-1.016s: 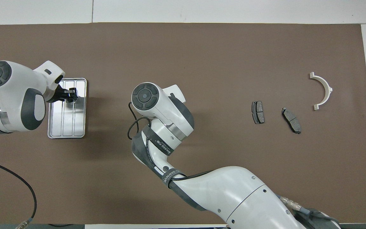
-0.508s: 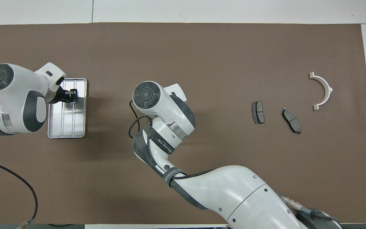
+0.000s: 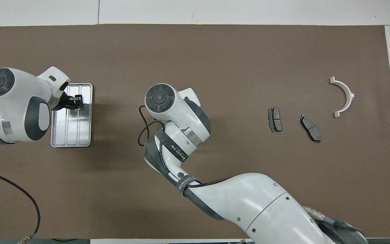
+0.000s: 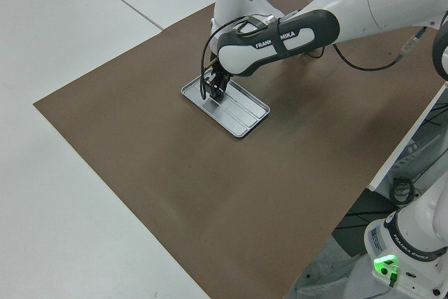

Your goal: Place bearing gear from tray to pile

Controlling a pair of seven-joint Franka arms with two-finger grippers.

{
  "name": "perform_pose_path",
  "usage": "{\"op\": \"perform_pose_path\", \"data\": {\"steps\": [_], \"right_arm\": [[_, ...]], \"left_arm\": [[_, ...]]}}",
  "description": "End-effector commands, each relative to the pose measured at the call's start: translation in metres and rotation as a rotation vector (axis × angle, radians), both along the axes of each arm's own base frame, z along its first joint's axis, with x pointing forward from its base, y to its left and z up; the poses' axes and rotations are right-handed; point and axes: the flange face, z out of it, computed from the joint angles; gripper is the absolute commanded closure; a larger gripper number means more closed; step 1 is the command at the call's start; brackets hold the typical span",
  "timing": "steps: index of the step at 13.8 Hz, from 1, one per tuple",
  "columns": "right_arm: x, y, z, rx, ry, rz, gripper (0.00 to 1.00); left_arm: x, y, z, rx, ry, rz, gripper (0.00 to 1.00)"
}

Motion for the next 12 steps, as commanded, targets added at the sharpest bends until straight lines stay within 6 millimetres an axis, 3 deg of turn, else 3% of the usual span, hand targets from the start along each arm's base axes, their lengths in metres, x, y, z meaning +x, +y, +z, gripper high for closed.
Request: {"op": "perform_pose_path", "data": {"steps": [1,4,8,12], "right_arm": [[0.0012,0.0003,-0.0007,0.015,0.008,0.001,0.25],[-0.0051,0.0048,-0.0024,0.011,0.022,0.009,0.26],[-0.0065,0.0043,-0.0050,0.009,0.028,0.018,0.35],[-0.0052,0.0034,-0.0076,0.008,0.016,0.052,0.61]], "left_arm": [[-0.0029,0.0020,-0.0055,0.004,-0.011,-0.005,0.53],[-0.0029,0.0011,-0.0055,0.003,-0.011,-0.006,0.53],[-0.0029,0.0020,-0.0055,0.004,-0.011,-0.005,0.54],[-0.0026,0.0011,-0.0052,0.003,-0.014,-0.004,0.54]]}}
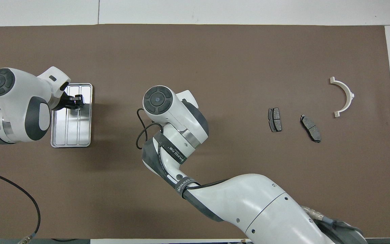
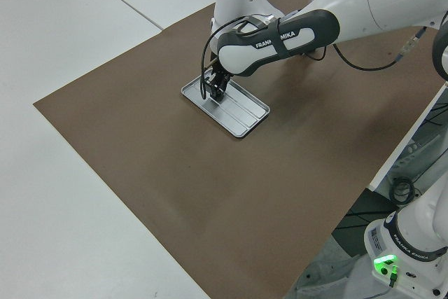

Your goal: Place bearing gear from tray to pile

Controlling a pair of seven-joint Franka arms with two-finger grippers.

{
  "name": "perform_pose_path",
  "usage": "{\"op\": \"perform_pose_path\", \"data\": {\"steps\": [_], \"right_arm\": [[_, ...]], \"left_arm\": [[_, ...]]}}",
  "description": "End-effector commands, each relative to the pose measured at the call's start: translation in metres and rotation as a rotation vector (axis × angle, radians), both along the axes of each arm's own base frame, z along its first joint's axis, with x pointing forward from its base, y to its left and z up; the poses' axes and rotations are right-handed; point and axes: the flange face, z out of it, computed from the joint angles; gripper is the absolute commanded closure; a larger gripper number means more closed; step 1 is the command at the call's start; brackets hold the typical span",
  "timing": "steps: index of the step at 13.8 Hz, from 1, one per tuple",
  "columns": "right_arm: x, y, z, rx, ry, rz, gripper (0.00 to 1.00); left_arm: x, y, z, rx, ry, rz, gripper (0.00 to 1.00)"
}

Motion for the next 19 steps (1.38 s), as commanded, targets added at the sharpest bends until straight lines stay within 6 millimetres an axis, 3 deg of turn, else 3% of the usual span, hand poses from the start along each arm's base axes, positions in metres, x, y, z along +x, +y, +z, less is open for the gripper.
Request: {"op": "perform_pose_path", "data": {"steps": [1,3,6,8,9,10,14,16,17,19], "right_arm": [[0.003,-0.005,-0.006,0.000,0.004,0.030,0.73],[0.005,-0.008,-0.005,0.001,0.004,0.056,0.93],[0.011,-0.014,-0.002,0.007,0.003,0.046,1.00],[0.014,-0.016,0.004,0.004,0.002,0.047,1.00],[0.025,-0.029,0.012,0.012,-0.006,0.044,1.00],[0.034,-0.041,0.023,0.019,-0.016,0.050,1.00],[0.072,-0.101,0.061,0.026,-0.041,0.081,1.00],[0.093,-0.140,0.070,0.025,-0.055,0.111,1.00],[0.104,-0.163,0.071,0.022,-0.058,0.130,1.00],[0.124,-0.206,0.070,0.020,-0.063,0.173,1.00]], "left_arm": [[-0.003,0.002,-0.005,0.004,-0.013,-0.003,0.54],[-0.002,0.002,-0.005,0.004,-0.015,-0.003,0.54],[-0.002,0.002,-0.005,0.003,-0.015,0.001,0.57],[-0.002,0.000,-0.005,0.003,-0.015,0.003,0.86],[-0.003,0.002,-0.005,0.003,-0.012,0.006,0.97],[-0.003,0.001,-0.005,0.004,-0.010,0.004,1.00],[-0.001,-0.002,-0.001,0.002,0.006,0.029,1.00],[0.008,-0.011,0.015,-0.003,0.008,0.078,1.00],[0.010,-0.026,0.024,-0.006,0.023,0.101,1.00],[0.016,-0.076,0.047,-0.010,0.044,0.170,1.00]]}}
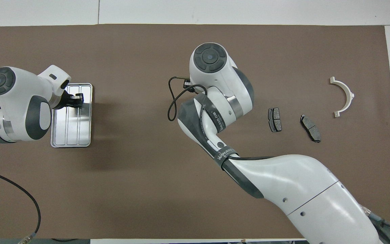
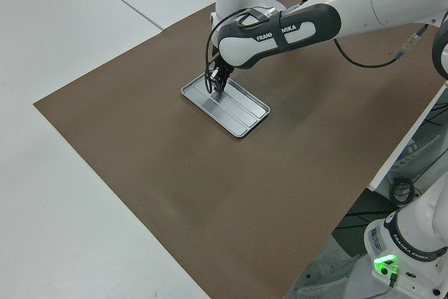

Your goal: Place bearing gear from tray to pile

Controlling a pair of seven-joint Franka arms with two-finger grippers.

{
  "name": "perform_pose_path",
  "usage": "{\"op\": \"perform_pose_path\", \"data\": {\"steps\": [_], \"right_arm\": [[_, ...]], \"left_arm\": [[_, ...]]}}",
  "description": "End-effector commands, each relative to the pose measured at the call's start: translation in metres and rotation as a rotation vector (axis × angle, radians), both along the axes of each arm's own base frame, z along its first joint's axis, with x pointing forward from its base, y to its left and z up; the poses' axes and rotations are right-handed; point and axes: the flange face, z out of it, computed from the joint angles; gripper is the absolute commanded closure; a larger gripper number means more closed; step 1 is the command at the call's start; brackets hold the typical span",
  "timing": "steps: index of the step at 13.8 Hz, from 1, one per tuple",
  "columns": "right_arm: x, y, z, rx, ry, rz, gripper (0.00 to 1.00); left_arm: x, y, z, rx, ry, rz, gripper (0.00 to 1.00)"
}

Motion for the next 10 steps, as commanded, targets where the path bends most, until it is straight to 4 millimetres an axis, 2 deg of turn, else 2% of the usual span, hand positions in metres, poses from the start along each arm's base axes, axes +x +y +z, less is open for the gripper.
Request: {"op": "perform_pose_path", "data": {"steps": [1,3,5,6,7,8,10], "right_arm": [[0.021,-0.055,-0.001,-0.009,0.000,0.062,1.00],[0.035,-0.099,-0.002,-0.014,0.002,0.096,1.00],[0.045,-0.143,-0.004,-0.019,0.008,0.130,1.00],[0.051,-0.172,-0.008,-0.021,0.013,0.143,1.00],[0.053,-0.192,-0.012,-0.020,0.020,0.167,1.00],[0.055,-0.208,-0.016,-0.021,0.027,0.179,1.00],[0.057,-0.229,-0.025,-0.023,0.039,0.185,1.00]], "left_arm": [[0.007,-0.080,0.032,0.001,0.021,0.102,1.00],[0.004,-0.151,0.043,-0.021,-0.013,0.211,1.00],[-0.016,-0.228,0.043,-0.029,-0.016,0.248,1.00],[-0.030,-0.262,0.035,-0.028,-0.009,0.253,1.00],[-0.037,-0.290,0.027,-0.030,-0.009,0.266,1.00],[-0.032,-0.310,0.020,-0.037,-0.018,0.280,1.00],[-0.035,-0.355,0.012,-0.042,-0.019,0.294,1.00]]}}
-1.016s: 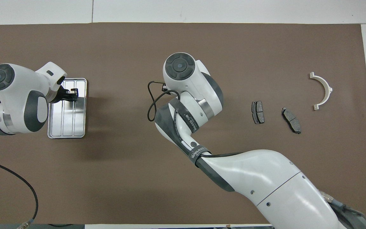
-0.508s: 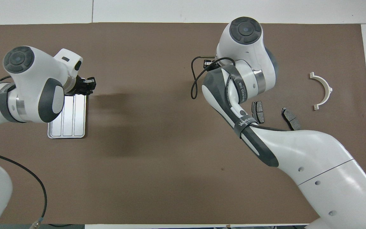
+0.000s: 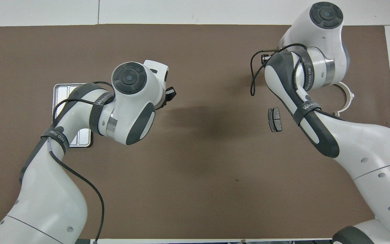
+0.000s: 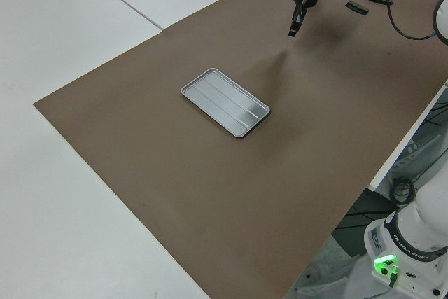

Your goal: Place bearing gear from tray to pile

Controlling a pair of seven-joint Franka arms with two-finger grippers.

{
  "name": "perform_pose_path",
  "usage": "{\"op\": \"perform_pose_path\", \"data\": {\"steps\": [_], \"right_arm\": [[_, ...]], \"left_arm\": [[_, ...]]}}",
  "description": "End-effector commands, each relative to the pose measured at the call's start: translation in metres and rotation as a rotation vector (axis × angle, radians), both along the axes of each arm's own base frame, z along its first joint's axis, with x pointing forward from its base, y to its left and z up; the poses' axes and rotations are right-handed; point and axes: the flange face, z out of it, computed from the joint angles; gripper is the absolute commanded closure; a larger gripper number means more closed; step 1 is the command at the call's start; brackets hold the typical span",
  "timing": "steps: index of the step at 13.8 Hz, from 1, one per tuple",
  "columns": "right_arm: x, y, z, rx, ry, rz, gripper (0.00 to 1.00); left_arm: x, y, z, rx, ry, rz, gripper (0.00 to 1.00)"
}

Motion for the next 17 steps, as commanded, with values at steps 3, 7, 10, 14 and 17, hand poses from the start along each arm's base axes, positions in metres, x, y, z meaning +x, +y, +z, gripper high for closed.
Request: {"op": "perform_pose_path", "data": {"steps": [3,7,10,14,17], "right_arm": [[0.004,-0.025,-0.028,0.005,0.014,0.025,1.00],[0.006,-0.026,-0.046,0.006,0.016,0.024,1.00],[0.010,-0.027,-0.052,0.013,-0.020,0.021,1.00],[0.009,-0.027,-0.054,0.017,-0.017,0.017,1.00],[0.009,-0.026,-0.053,0.025,-0.018,0.000,0.60]], "left_arm": [[0.017,-0.055,-0.036,0.036,0.023,0.054,1.00],[0.008,-0.054,-0.049,0.052,0.035,0.045,1.00],[0.005,-0.054,-0.054,0.053,0.034,0.043,1.00],[0.001,-0.058,-0.052,0.062,0.035,0.034,0.22],[0.006,-0.049,-0.033,0.110,0.047,0.032,0.00]]}}
